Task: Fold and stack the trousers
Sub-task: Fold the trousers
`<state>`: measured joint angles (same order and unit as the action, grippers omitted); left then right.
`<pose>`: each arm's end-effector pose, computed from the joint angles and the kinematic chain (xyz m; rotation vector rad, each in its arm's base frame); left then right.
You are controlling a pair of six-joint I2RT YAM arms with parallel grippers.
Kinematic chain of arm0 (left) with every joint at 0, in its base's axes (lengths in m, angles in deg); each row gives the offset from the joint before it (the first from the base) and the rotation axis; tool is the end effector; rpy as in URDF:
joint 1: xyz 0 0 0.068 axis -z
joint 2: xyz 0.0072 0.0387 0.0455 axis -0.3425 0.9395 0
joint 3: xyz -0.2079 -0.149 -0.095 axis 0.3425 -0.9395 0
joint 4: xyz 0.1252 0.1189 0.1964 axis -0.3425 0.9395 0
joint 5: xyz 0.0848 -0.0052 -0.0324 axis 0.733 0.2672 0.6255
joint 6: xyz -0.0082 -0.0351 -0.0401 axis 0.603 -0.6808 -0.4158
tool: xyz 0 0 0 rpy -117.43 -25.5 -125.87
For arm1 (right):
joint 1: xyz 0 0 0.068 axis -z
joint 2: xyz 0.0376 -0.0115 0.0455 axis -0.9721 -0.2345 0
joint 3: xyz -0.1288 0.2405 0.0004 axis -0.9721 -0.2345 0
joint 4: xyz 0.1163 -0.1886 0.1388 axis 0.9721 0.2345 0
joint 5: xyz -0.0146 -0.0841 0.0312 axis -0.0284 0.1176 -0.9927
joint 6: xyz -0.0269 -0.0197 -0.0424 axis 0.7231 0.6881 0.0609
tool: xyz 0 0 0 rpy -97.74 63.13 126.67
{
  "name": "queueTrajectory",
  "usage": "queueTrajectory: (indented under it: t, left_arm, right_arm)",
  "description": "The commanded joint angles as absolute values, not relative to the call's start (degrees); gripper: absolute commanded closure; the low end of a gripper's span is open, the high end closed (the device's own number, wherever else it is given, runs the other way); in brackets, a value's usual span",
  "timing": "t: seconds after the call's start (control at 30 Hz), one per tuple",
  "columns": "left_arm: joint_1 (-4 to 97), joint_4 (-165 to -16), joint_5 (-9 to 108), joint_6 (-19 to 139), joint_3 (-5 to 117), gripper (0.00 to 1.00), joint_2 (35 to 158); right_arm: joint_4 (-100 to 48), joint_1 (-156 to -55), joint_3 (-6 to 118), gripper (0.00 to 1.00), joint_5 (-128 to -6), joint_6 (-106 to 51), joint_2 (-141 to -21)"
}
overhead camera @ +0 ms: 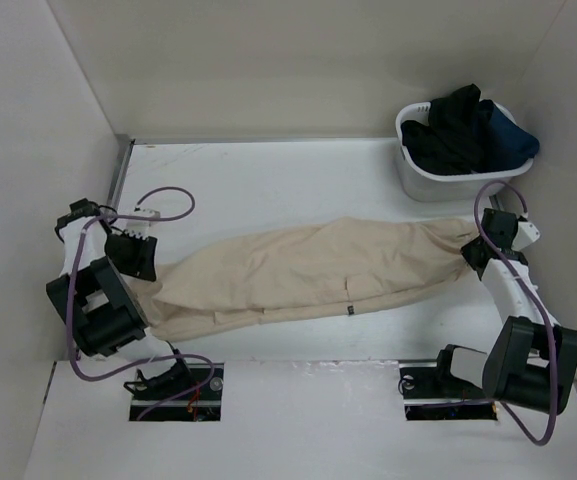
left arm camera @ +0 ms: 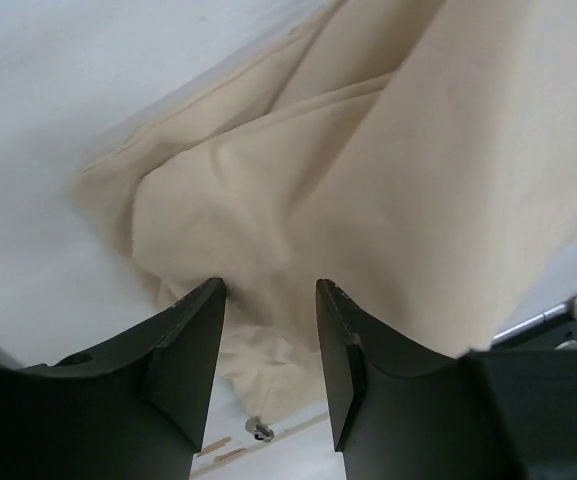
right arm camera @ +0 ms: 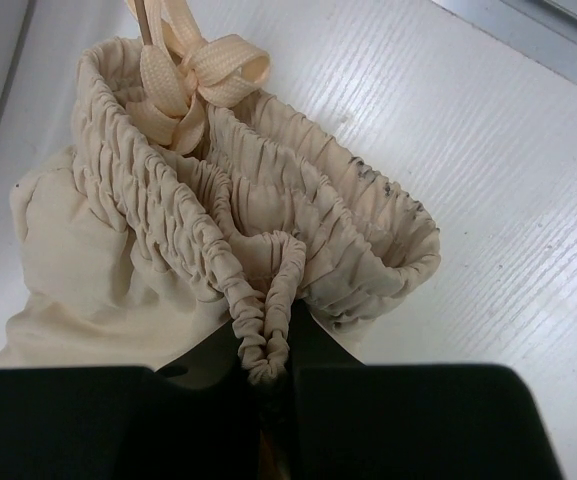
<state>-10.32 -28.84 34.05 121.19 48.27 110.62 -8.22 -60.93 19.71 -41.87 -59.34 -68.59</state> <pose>0.2446 0.1266 0.2223 0.4888 2.7406 -0.3677 0.2280 -0.0747 0.2123 1.1999 2.0289 -0.1802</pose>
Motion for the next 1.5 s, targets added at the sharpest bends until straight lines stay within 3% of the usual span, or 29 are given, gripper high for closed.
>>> queueTrajectory:
  t: [0.0, 0.13, 0.2, 0.27, 0.33, 0.6, 0.7, 0.83, 0.9, 1.03, 1.17, 1.27, 1.47]
  left_arm:
    - [-7.45, -25.98, 32.55, 119.44, 48.75, 0.61, 112.31]
    - [-4.64, -27.82, 43.35, 119.26, 49.99, 0.61, 113.98]
    - [-2.88, -30.37, 47.67, 119.79, 50.08, 0.66, 114.95]
    - [-0.59, -32.22, 49.7, 120.05, 50.43, 0.93, 117.49]
    - [0.82, -34.84, 50.41, 120.14, 51.13, 1.0, 119.34]
    - [7.4, -54.01, 56.12, 119.52, 66.22, 1.0, 123.12]
    - [9.96, -55.51, 57.7, 120.93, 73.0, 0.9, 126.02]
    - [11.19, -55.68, 58.05, 122.86, 75.39, 0.57, 126.73]
    - [11.02, -54.81, 58.14, 122.43, 74.95, 0.48, 125.33]
    - [8.65, -47.89, 55.43, 121.98, 70.66, 0.44, 118.66]
    - [4.87, -37.51, 52.34, 126.89, 63.2, 0.47, 112.68]
    - [3.29, -40.38, 56.37, 133.56, 52.49, 0.5, 107.33]
    - [6.09, -51.9, 54.46, 139.31, 38.92, 0.42, 101.33]
  right_arm:
    - [-11.63, -59.34, 19.93, 1.0, -40.38, -57.82, -66.45]
    - [-11.63, -58.2, 19.84, 1.0, -40.91, -58.44, -65.65]
    - [-11.97, -58.2, 19.67, 1.0, -41.08, -58.35, -65.91]
    - [-12.5, -58.2, 18.88, 1.0, -41.26, -58.79, -66.44]
    - [-13.2, -58.02, 18.18, 1.0, -41.52, -59.66, -66.62]
    - [-20.94, -55.73, 16.41, 1.0, -45.65, -63.09, -67.14]
    - [-21.12, -57.4, 17.47, 1.0, -46.53, -63.18, -69.69]
    - [-21.38, -61.18, 17.38, 1.0, -46.53, -64.76, -70.66]
    - [-21.38, -61.36, 17.29, 1.0, -46.79, -65.38, -70.66]
    - [-20.94, -60.49, 16.86, 1.0, -47.06, -64.68, -69.35]
    - [-21.38, -58.64, 15.45, 1.0, -48.11, -64.15, -68.11]
    - [-20.68, -58.46, 15.36, 1.0, -48.82, -64.5, -68.11]
    - [-18.57, -59.42, 17.9, 1.0, -46.63, -64.5, -69.17]
